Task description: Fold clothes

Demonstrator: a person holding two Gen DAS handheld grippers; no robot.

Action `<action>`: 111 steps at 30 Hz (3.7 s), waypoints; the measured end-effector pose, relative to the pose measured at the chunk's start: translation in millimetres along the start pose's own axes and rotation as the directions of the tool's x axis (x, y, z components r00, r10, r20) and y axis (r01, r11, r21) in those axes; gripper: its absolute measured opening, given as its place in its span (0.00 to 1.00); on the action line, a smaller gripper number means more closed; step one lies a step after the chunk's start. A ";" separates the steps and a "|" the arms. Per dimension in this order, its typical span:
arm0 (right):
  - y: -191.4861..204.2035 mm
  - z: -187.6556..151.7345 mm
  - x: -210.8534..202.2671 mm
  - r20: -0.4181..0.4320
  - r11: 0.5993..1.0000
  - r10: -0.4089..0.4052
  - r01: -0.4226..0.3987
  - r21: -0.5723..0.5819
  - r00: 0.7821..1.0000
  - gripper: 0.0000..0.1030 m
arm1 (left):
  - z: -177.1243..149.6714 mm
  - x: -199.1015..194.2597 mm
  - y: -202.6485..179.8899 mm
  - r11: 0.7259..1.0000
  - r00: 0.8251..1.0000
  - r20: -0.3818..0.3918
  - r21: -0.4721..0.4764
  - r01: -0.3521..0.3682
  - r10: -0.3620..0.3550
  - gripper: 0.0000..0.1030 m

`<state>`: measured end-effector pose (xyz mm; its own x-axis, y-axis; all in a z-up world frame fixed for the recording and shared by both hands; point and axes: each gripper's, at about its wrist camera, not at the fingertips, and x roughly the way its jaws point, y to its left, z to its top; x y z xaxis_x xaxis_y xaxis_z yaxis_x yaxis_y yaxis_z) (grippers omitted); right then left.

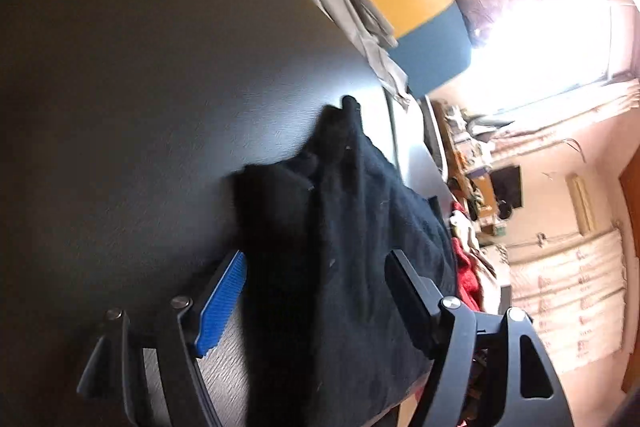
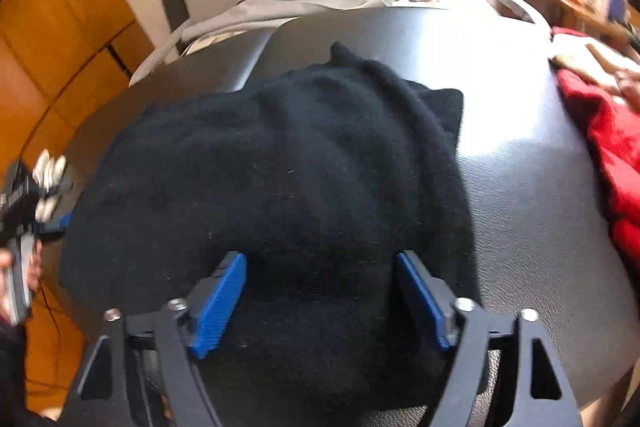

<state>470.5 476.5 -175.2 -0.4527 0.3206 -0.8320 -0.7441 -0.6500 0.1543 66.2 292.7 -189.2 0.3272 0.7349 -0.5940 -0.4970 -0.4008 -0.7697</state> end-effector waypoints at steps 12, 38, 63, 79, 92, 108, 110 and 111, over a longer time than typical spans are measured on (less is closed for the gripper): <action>0.6 -3.4 7.6 -0.013 0.999 0.038 -0.038 -0.007 0.999 0.99 | 9.3 15.5 -13.4 0.990 0.991 -0.019 0.037 -0.132 0.133 0.38; -24.4 -9.6 -26.2 0.027 0.979 0.201 -0.201 0.031 0.979 0.96 | -6.3 39.2 -65.3 0.832 0.875 0.104 0.276 -0.481 0.472 0.30; -58.5 34.6 12.1 -0.080 0.984 0.166 -0.160 0.076 0.983 0.34 | 16.4 5.7 -50.4 0.966 0.971 0.090 0.116 -0.230 0.220 0.11; -75.2 37.4 19.5 -0.078 0.942 0.312 -0.298 0.151 0.947 0.34 | -1.2 37.0 -172.9 0.985 0.984 0.043 0.022 0.172 -0.173 0.10; -77.5 36.0 24.9 -0.059 0.914 0.389 -0.377 0.149 0.919 0.34 | -41.3 150.8 -285.5 0.979 0.976 -0.113 0.065 0.196 -0.188 0.10; -89.0 20.1 25.7 0.038 0.847 0.490 -0.486 0.215 0.871 0.34 | -86.8 242.1 -294.6 0.995 0.953 -0.288 0.009 0.104 -0.097 0.15; -90.9 17.2 22.4 0.054 0.841 0.495 -0.494 0.220 0.867 0.34 | -88.9 235.5 -305.5 0.989 0.942 -0.310 0.027 0.147 -0.131 0.15; -92.4 15.9 20.3 0.062 0.838 0.497 -0.497 0.225 0.866 0.34 | -88.6 232.1 -310.5 0.986 0.937 -0.320 0.031 0.162 -0.143 0.15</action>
<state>522.2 554.0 -197.9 -0.7920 -0.0024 -0.6105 -0.5091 -0.5493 0.6627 367.7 539.3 -108.8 0.6346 0.5710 -0.5208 -0.4624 -0.2594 -0.8478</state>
